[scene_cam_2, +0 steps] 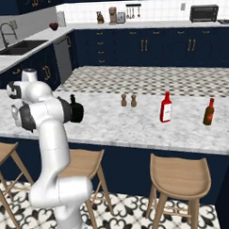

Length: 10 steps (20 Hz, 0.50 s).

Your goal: Move the plastic bottles in the middle to the plastics group, and the glass bottles in the middle to the glass group.

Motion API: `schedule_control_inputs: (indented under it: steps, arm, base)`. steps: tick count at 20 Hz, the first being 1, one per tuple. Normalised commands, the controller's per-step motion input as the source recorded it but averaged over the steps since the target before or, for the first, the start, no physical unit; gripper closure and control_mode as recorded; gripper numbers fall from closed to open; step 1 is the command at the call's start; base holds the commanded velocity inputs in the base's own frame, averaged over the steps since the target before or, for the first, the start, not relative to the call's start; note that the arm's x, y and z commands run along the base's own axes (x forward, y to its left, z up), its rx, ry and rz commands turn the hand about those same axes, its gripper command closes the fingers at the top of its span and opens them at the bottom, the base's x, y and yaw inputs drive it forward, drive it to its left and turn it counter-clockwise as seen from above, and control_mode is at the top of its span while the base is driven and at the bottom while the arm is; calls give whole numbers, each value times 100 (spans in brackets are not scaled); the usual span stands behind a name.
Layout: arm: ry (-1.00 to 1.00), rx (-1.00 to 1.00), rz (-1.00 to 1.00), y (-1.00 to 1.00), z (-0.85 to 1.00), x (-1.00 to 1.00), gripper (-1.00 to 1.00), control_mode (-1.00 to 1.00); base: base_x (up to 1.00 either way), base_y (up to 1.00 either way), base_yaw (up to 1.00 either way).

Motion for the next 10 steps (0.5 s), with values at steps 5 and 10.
schedule_control_inputs:
  steps: [5, 10]
  arm:
    - [-4, 0, 2, -36, 44, 7, -100, -100]
    - [-7, 0, 24, -71, 30, -36, -100, -100]
  base:
    - [0, 0, 0]
    - [0, 0, 0]
